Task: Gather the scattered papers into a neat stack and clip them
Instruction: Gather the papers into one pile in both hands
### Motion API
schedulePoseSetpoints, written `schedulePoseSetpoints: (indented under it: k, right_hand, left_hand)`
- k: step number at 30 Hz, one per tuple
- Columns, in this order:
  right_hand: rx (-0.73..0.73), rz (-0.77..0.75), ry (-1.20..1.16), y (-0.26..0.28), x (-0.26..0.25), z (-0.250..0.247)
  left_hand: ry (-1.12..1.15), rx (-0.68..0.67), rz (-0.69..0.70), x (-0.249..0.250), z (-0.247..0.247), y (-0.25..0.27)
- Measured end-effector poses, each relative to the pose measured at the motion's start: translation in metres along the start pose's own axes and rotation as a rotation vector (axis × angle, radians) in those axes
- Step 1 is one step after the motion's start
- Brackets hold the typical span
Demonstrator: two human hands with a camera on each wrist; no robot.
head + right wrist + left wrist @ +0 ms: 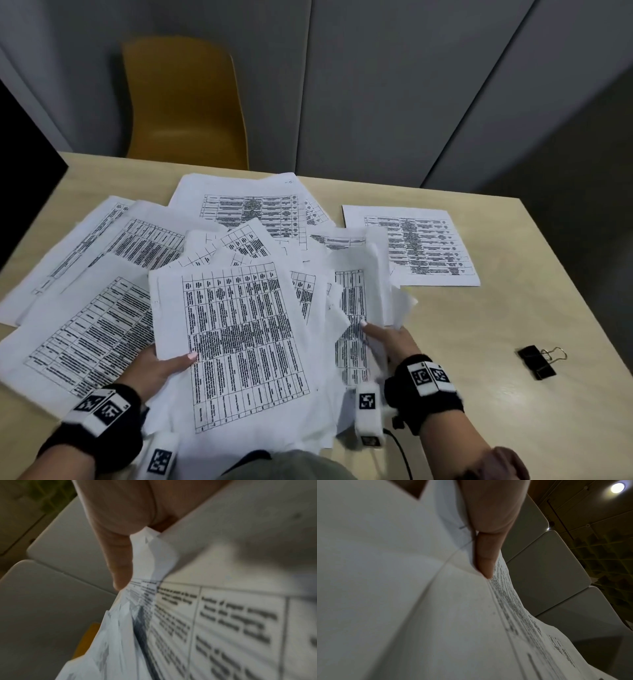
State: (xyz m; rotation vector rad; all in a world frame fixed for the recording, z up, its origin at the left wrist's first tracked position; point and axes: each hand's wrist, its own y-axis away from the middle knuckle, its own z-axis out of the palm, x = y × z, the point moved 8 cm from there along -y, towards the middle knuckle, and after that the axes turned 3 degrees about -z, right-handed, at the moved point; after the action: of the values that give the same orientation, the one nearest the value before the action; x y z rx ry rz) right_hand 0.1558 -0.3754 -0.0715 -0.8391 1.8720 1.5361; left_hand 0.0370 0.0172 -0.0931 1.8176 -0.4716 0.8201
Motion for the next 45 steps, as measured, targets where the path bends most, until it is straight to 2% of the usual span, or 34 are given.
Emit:
schedulePoseSetpoints:
  k: [1, 3, 9, 14, 17, 20, 25, 30, 34, 38, 41, 43, 45]
  right_hand:
    - [-0.026, 0.020, 0.024, -0.001, 0.007, 0.002]
    - [0.030, -0.013, 0.085, 0.004, 0.008, -0.003]
    - [0.375, -0.236, -0.047, 0.012, -0.017, -0.053]
    - [0.640, -0.413, 0.002, 0.044, -0.065, -0.099]
    - [0.696, -0.526, -0.095, 0.053, -0.083, -0.114]
    - [0.709, -0.584, -0.312, 0.054, -0.090, -0.120]
    - [0.705, -0.512, -0.487, 0.056, -0.092, -0.106]
    - [0.504, -0.314, -0.426, 0.033, -0.070, -0.061]
    - [0.310, -0.274, -0.263, 0.036, -0.054, -0.023]
    - [0.175, -0.203, 0.036, 0.027, -0.034, 0.011]
    - [-0.028, -0.145, 0.165, 0.029, -0.024, 0.045]
    - [-0.147, -0.178, 0.373, 0.033, -0.023, 0.067]
    - [-0.193, -0.258, 0.656, 0.038, -0.027, 0.081]
  left_hand:
    - [-0.005, 0.002, 0.003, 0.000, 0.000, 0.000]
    - [-0.004, 0.008, 0.008, 0.001, 0.000, 0.001]
    - [-0.024, 0.020, 0.037, 0.004, 0.002, 0.005]
    - [-0.035, 0.018, 0.058, 0.008, 0.003, 0.009]
    - [-0.023, 0.009, 0.056, 0.010, 0.005, 0.012]
    - [-0.013, 0.009, 0.045, 0.012, 0.007, 0.017]
    - [-0.028, 0.022, 0.036, 0.015, 0.007, 0.023]
    - [-0.058, 0.005, 0.027, 0.017, 0.007, 0.026]
    - [-0.086, 0.029, -0.004, 0.017, 0.004, 0.027]
    - [-0.051, 0.044, -0.013, 0.022, 0.004, 0.031]
    - [0.032, 0.029, 0.000, 0.027, 0.007, 0.037]
    - [0.019, 0.034, -0.036, 0.022, 0.007, 0.038]
    - [-0.001, 0.023, -0.015, 0.009, 0.004, 0.026]
